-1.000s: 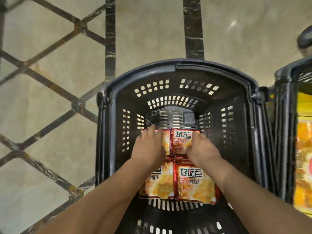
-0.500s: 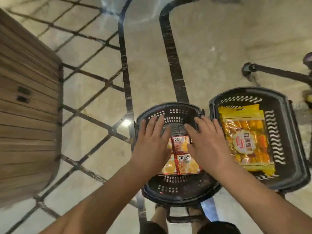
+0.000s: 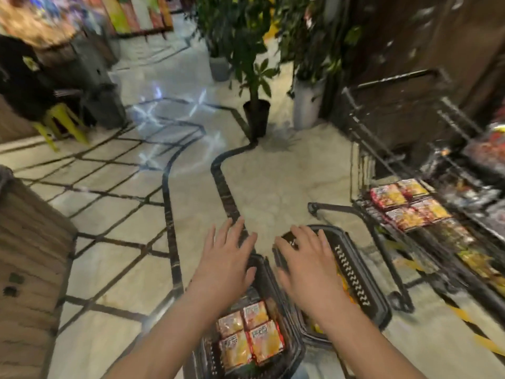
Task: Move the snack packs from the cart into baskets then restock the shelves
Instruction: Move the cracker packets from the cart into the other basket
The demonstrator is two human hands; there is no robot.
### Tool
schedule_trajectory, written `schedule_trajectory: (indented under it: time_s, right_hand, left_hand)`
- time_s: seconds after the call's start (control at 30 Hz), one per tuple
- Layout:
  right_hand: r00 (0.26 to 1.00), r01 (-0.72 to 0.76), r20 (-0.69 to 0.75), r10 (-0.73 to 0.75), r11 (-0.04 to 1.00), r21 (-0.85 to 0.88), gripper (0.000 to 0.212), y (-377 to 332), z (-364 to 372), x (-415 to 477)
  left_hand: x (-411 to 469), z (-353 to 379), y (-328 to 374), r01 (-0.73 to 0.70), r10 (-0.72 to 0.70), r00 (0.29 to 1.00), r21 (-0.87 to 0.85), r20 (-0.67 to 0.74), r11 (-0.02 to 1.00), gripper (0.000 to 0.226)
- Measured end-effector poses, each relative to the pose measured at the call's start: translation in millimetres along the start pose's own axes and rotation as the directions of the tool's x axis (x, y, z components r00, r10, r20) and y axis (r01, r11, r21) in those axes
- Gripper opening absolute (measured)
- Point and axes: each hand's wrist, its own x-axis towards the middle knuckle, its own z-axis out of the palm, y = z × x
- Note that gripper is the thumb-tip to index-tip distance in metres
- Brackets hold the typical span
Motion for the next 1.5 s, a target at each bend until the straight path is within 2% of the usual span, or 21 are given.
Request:
schedule_trajectory:
  time_s: [0.2,0.47,0.7,0.83,0.97,1.13,1.3,1.5]
  right_hand:
    - [0.978,-0.195,-0.075,0.192,0.980,-0.029,0.062,29,-37,-72]
    - [0.915,-0.385,-0.122,0.384,0.923,0.017,0.060,93,-84,-178]
    - [0.839,-0.497,-0.208,0.503,0.863,0.087,0.060,184,-118,-258]
    - [0.811,-0.550,-0.189,0.554,0.832,0.080,0.061,260,-134,-307]
    - [0.816,-0.546,-0.190,0.546,0.836,0.059,0.062,330,-150,-332]
    - [0.842,-0.519,-0.135,0.522,0.853,0.058,0.063,388,-160,-328]
    - [0.877,-0.469,-0.103,0.469,0.883,0.029,0.064,450,-155,-284]
    - [0.924,-0.380,-0.064,0.376,0.923,-0.067,0.064,536,-134,-192]
  left_hand:
    - [-9,-21,54,-0.188,0.190,0.981,0.043,-0.048,0.981,0.075]
    - [-36,-53,174,-0.422,0.424,0.902,0.050,-0.078,0.905,0.076]
    - [-26,-72,312,-0.557,0.562,0.827,0.106,-0.020,0.824,0.071]
    - [-12,-81,410,-0.613,0.616,0.788,0.108,0.008,0.783,0.072]
    - [1,-84,487,-0.614,0.616,0.787,0.098,0.002,0.783,0.070]
    - [19,-74,529,-0.576,0.573,0.817,0.070,0.056,0.814,0.075]
    - [79,-61,548,-0.505,0.504,0.862,0.020,0.053,0.863,0.071]
    - [192,-39,569,-0.432,0.432,0.901,-0.027,0.035,0.902,0.072]
